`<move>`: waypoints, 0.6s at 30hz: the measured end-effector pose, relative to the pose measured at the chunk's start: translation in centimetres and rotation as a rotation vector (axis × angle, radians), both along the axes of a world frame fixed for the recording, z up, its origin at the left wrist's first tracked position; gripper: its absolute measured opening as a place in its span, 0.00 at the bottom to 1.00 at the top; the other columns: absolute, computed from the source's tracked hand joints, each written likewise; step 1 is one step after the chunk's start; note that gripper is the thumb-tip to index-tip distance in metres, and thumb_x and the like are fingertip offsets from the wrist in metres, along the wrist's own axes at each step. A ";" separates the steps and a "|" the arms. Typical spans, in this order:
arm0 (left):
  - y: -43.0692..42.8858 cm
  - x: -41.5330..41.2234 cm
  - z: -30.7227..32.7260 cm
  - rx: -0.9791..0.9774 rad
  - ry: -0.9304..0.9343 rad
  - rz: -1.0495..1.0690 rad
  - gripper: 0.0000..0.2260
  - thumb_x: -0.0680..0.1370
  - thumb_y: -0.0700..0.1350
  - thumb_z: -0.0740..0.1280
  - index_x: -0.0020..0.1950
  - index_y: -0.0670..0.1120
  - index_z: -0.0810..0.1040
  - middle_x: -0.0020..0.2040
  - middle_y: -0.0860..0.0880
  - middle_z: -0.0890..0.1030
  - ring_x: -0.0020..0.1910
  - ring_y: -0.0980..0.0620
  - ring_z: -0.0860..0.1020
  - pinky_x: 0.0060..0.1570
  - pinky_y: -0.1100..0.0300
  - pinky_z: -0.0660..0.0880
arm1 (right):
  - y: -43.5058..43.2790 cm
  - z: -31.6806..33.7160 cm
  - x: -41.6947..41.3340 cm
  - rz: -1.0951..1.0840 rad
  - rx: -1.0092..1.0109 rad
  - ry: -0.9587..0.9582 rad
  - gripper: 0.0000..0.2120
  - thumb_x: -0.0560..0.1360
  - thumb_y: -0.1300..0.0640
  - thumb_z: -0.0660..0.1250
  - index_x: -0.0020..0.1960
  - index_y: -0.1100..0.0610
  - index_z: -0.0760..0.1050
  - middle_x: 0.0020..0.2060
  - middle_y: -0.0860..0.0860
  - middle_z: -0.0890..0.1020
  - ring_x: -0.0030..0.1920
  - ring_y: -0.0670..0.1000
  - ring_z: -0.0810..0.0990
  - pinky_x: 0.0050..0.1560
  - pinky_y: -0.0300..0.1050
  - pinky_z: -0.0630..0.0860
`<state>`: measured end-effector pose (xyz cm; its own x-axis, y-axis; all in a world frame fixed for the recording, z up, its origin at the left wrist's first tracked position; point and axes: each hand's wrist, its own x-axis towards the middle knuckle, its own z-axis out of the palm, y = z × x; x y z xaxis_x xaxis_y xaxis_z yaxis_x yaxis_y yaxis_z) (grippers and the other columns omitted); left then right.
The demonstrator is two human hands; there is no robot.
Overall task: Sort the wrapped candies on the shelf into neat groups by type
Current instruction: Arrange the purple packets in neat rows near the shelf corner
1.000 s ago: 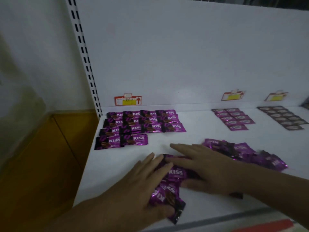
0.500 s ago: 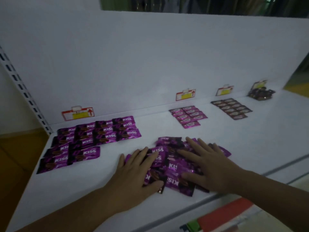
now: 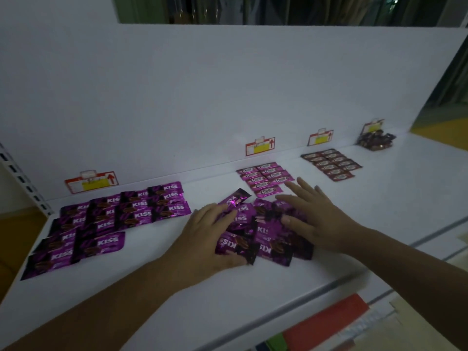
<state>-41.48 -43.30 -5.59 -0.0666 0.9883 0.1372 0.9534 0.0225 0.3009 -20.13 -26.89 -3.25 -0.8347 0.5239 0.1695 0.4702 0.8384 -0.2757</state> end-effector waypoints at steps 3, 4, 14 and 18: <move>-0.8 -0.5 0.5 0.092 0.069 -0.105 0.27 0.73 0.63 0.63 0.69 0.54 0.68 0.64 0.56 0.66 0.64 0.61 0.56 0.64 0.67 0.55 | -0.7 1.2 -0.9 0.040 0.081 0.105 0.24 0.74 0.37 0.58 0.66 0.46 0.69 0.73 0.46 0.62 0.74 0.49 0.54 0.72 0.52 0.49; -0.8 -0.4 0.6 0.097 0.071 -0.106 0.24 0.73 0.60 0.65 0.67 0.54 0.70 0.62 0.56 0.67 0.62 0.62 0.58 0.62 0.70 0.55 | -1.0 1.4 -1.3 0.069 0.108 0.126 0.21 0.74 0.41 0.63 0.64 0.48 0.72 0.71 0.47 0.66 0.72 0.49 0.58 0.71 0.50 0.53; -2.1 -1.7 2.7 0.025 -0.703 0.122 0.19 0.63 0.40 0.79 0.44 0.57 0.76 0.45 0.53 0.83 0.43 0.55 0.82 0.42 0.61 0.80 | -3.2 2.3 -5.1 0.176 0.051 0.093 0.08 0.74 0.56 0.67 0.52 0.52 0.81 0.45 0.43 0.79 0.44 0.42 0.72 0.43 0.26 0.63; -4.2 -4.2 4.1 0.033 -0.858 0.207 0.22 0.57 0.40 0.79 0.48 0.53 0.81 0.44 0.54 0.85 0.42 0.55 0.83 0.39 0.66 0.78 | -4.2 2.4 -6.2 0.257 0.028 -0.077 0.10 0.77 0.59 0.61 0.50 0.54 0.80 0.46 0.48 0.81 0.45 0.47 0.78 0.46 0.35 0.73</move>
<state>-45.64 -47.53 -1.51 -0.3367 0.9415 -0.0144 0.3758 0.1484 0.9147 -26.37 -31.13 -0.81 -0.9508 0.2890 0.1119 0.2594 0.9398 -0.2224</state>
